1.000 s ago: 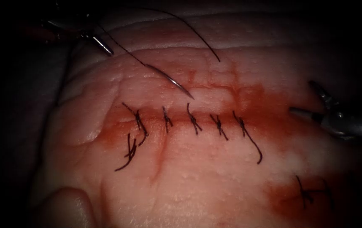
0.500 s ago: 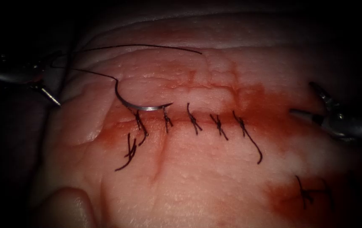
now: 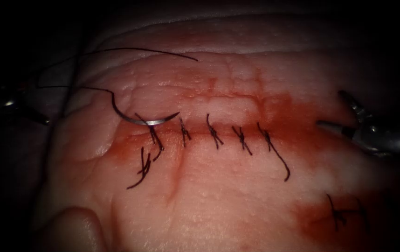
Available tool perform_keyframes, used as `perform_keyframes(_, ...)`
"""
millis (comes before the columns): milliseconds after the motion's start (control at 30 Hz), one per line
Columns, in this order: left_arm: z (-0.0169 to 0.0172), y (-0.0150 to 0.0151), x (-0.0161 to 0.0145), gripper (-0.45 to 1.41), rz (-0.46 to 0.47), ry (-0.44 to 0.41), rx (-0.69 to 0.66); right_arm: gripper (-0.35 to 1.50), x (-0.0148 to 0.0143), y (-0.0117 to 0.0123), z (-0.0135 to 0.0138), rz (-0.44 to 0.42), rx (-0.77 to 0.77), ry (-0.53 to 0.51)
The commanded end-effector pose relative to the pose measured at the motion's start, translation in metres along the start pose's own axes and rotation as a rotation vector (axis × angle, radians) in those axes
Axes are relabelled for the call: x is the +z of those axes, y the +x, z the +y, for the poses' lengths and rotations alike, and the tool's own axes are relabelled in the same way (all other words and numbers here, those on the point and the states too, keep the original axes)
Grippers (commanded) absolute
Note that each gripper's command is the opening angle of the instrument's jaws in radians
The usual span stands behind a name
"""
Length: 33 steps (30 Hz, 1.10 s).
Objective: Wound Closure
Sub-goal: Set the suture down with the left gripper, then grab the remaining suture tail.
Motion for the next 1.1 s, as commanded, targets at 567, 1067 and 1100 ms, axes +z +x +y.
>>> perform_keyframes(567, 0.0171, 0.0061, 0.0016, 1.13, -0.045, -0.075, 0.253, 1.3, -0.0003, 0.0016, -0.0036, 0.018, 0.009, 0.046)
perform_keyframes(1067, 0.0209, 0.0011, 0.0218, 1.01, -0.169, 0.084, 0.502, 1.25, -0.0009, 0.001, -0.0021, -0.002, -0.001, 0.076)
perform_keyframes(1100, 0.021, 0.0004, 0.0236, 0.91, -0.16, 0.078, 0.515, 1.19, -0.0011, 0.0008, -0.0018, -0.006, -0.003, 0.082)
